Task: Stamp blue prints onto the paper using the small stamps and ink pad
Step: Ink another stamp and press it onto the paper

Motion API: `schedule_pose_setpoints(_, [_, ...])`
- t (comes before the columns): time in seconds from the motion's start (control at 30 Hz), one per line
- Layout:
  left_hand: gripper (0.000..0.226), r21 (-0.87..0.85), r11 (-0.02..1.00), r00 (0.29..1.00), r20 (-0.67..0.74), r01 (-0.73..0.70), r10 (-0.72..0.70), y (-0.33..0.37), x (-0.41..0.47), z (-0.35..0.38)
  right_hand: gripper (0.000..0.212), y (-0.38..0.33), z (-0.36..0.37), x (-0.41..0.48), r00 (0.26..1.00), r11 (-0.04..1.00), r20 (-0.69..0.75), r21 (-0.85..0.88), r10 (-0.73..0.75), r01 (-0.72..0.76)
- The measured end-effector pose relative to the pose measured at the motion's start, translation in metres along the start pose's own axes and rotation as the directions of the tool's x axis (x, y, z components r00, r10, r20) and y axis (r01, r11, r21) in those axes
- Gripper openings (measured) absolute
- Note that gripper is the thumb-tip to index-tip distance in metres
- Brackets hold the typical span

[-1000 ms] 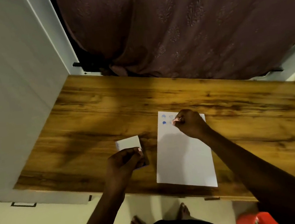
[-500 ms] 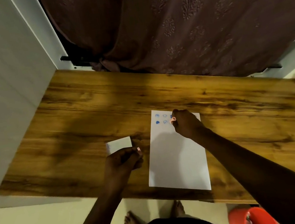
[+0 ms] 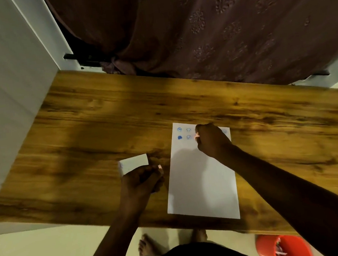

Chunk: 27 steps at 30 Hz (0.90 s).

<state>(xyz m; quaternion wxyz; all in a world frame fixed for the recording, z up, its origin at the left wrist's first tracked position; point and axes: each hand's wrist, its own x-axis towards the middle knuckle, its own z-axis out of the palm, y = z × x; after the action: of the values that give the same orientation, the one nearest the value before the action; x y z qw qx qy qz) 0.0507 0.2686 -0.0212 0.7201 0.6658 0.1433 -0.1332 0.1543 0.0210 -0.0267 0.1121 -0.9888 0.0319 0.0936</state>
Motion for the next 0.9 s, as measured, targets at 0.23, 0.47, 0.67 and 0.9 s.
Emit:
schedule_pose_setpoints(0.23, [0.007,0.061,0.998,1.000,0.005,0.006,-0.006,0.013,0.000,0.007,0.029,-0.002,-0.006,0.002,1.000,1.000,-0.007,-0.009,0.006,-0.006])
schedule_pose_setpoints(0.47, [0.007,0.037,0.999,1.000,0.004,-0.023,0.023,0.025,-0.012,0.005,0.028,0.003,-0.019,0.008,0.998,1.000,0.052,0.022,-0.017,0.016])
schedule_pose_setpoints(0.67, [0.005,0.086,0.996,1.000,0.015,-0.016,0.015,0.030,-0.021,0.013,0.033,0.024,-0.038,0.012,0.996,0.962,-0.026,0.263,0.088,-0.078])
schedule_pose_setpoints(0.9, [0.008,0.059,0.998,0.995,0.096,-0.038,0.032,0.032,-0.022,0.040,0.029,0.038,-0.087,-0.040,0.990,0.376,0.083,0.919,0.117,-0.122])
